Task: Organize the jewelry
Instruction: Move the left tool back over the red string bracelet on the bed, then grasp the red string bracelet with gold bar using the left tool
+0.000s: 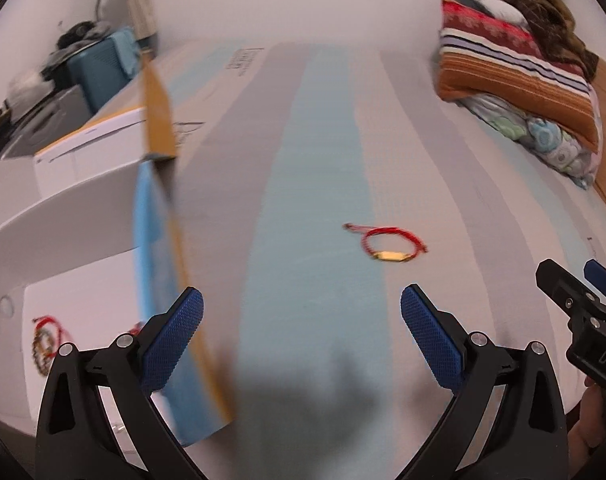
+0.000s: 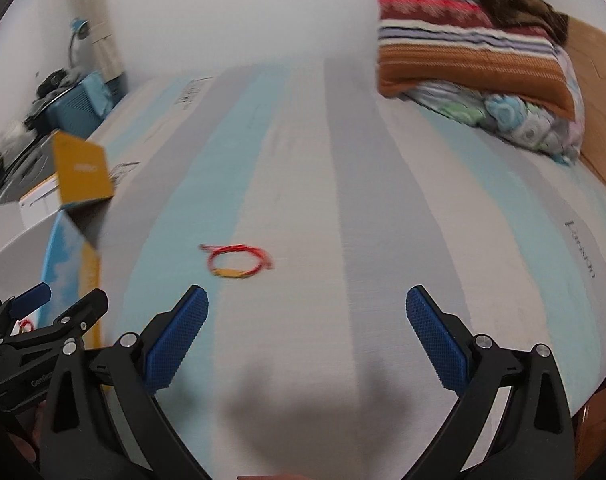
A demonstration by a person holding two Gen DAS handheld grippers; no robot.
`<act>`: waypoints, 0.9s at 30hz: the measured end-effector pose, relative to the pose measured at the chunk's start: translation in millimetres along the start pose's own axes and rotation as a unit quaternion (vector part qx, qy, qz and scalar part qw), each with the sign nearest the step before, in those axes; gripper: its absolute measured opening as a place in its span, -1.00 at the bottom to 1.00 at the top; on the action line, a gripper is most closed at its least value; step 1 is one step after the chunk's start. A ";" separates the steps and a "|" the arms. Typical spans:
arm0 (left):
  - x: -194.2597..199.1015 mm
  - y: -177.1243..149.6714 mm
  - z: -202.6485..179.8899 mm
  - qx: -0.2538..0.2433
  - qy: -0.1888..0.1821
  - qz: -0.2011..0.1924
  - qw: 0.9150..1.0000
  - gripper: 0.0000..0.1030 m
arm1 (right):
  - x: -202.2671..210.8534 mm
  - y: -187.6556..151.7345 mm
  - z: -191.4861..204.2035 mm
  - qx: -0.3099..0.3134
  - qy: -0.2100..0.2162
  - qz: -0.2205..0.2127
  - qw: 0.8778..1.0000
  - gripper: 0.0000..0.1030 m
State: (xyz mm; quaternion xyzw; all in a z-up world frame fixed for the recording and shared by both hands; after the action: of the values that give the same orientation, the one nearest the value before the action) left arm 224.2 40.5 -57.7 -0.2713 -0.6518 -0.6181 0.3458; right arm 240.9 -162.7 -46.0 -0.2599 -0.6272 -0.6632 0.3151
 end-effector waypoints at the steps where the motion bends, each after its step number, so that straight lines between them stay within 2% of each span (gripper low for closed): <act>1: -3.9 1.8 -4.8 -0.003 0.000 0.002 1.000 0.89 | -3.1 1.2 -6.2 -0.005 0.000 0.001 1.000 0.85; 6: -35.6 10.5 -32.2 -0.008 -0.016 0.018 1.000 0.89 | -22.4 5.7 -32.1 -0.014 -0.007 0.000 1.000 0.85; 9: -62.7 12.8 -46.6 -0.019 -0.010 0.032 0.999 0.89 | -37.8 6.4 -42.5 -0.020 -0.002 0.002 1.000 0.85; 16: -120.8 11.1 -57.9 -0.013 -0.011 0.074 0.997 0.89 | -77.6 1.9 -63.5 -0.029 -0.008 0.023 0.999 0.85; 21: -148.9 12.8 -62.9 0.000 -0.021 0.089 0.996 0.89 | -92.4 -0.1 -69.9 -0.033 -0.010 0.029 0.999 0.85; 27: -171.3 9.8 -68.5 -0.010 -0.011 0.102 0.995 0.79 | -97.0 0.6 -62.8 -0.026 -0.009 0.028 0.999 0.85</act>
State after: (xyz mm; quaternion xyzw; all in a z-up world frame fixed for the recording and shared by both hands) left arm 344.9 -14.0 -186.5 -0.3463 -0.6184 -0.5828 0.3974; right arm 309.2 -216.4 -122.3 -0.2915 -0.6050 -0.6676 0.3215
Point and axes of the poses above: each gripper's, at about its wrist camera, not at the fingertips, and x roughly against the way its jaws point, z to its left, y to its top, the point moved 9 cm from there along -x, roughly the way its jaws point, and after that the axes turned 2 degrees about y, right-handed, at the moved point
